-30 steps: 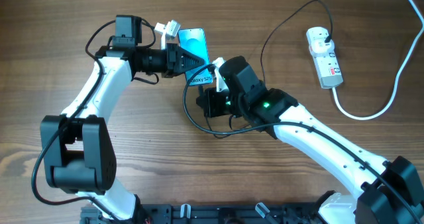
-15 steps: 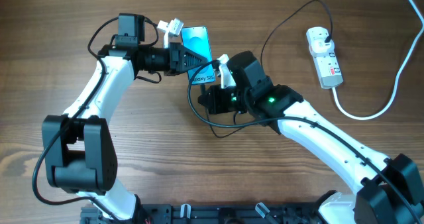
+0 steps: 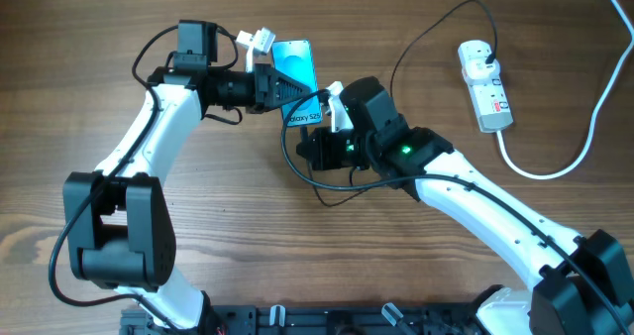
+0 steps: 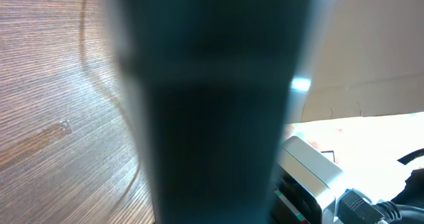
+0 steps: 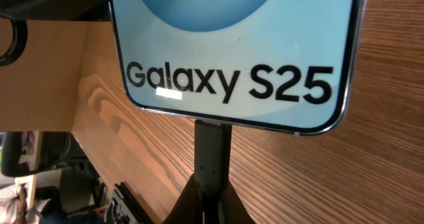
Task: Plug charger to phone and switch on socket
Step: 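Push the USB-C plug up into the phone's port with the right gripper, then release the plug with the right gripper and lower the phone onto the table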
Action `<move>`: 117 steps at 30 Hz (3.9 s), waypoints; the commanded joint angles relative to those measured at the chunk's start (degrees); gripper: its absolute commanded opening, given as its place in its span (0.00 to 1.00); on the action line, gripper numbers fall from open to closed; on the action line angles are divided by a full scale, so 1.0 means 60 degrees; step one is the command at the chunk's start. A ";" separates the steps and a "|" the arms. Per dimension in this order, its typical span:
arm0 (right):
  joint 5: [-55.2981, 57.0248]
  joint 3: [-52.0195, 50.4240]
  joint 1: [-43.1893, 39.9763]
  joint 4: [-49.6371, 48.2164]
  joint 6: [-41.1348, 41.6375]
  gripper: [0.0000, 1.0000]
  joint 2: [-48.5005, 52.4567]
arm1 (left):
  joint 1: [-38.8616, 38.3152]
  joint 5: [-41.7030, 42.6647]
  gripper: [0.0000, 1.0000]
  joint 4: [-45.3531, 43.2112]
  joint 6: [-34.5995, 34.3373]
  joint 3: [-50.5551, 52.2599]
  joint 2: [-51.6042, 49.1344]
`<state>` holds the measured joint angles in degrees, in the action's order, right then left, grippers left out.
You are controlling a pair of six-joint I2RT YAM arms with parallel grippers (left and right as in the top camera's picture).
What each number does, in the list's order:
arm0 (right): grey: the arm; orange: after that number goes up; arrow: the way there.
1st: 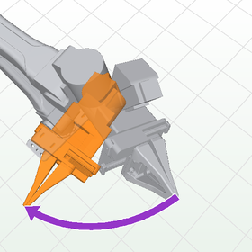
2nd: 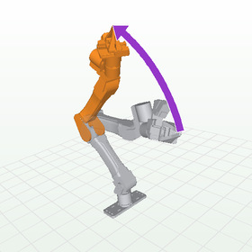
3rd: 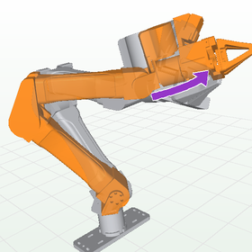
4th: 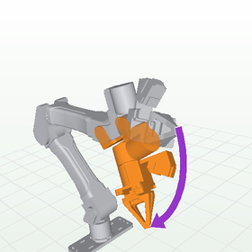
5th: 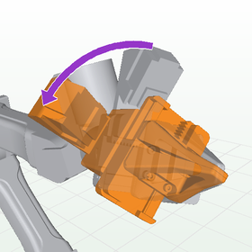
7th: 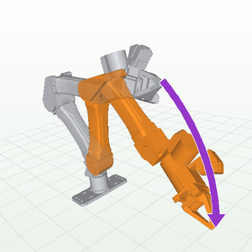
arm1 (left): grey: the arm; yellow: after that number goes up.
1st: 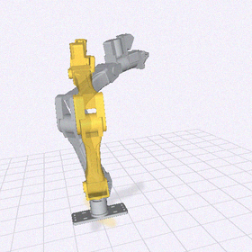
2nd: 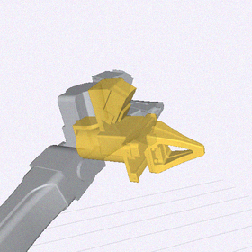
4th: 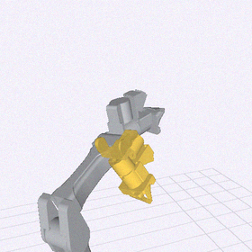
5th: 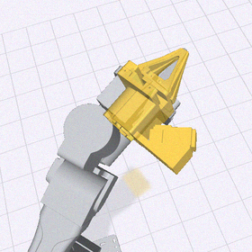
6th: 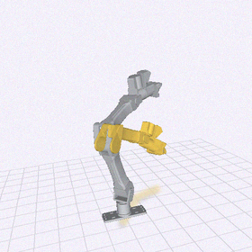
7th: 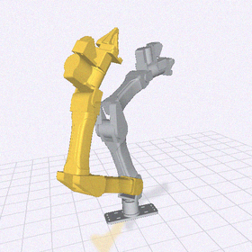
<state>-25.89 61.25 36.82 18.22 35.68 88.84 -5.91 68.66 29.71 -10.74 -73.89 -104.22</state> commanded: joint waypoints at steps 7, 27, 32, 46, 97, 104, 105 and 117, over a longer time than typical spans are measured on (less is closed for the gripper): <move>0.1424 0.0291 -0.0331 -0.0867 -0.0175 0.04 0.0036 | -0.0310 0.0543 0.04 0.0233 0.0262 0.0102 0.0029; -0.1100 0.0291 -0.0317 0.1548 -0.1056 0.83 0.0036 | -0.0310 0.0535 0.04 0.0193 0.0262 0.0102 0.0029; -0.1089 0.0291 -0.0186 0.1464 -0.1056 0.40 0.0036 | -0.0310 0.0535 0.04 0.0193 0.0262 0.0102 0.0029; -0.0142 0.0291 0.0142 0.1049 -0.0914 0.04 0.0036 | -0.0310 0.0539 0.04 0.0197 0.0259 0.0102 0.0029; 0.0911 0.0291 -0.1872 0.1472 -0.1668 1.00 0.0033 | -0.0313 -0.2659 0.04 0.0157 0.0131 0.0102 0.0029; 0.3038 0.0288 -0.1953 0.2750 -0.1177 1.00 0.0036 | -0.0495 -0.6306 0.04 0.0350 -0.1570 0.0102 0.0026; 0.3198 0.0288 -0.1953 0.2845 -0.1173 1.00 0.0036 | -0.0565 -0.6473 0.04 0.0346 -0.1614 0.0102 0.0011; 0.5679 0.0270 -0.1953 0.3705 -0.0699 1.00 0.0036 | -0.2058 -0.9027 0.04 0.0117 -0.2164 0.0102 -0.0335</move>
<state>4.29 61.67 25.39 40.36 30.57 88.95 -16.49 20.67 31.64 -21.89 -73.47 -104.49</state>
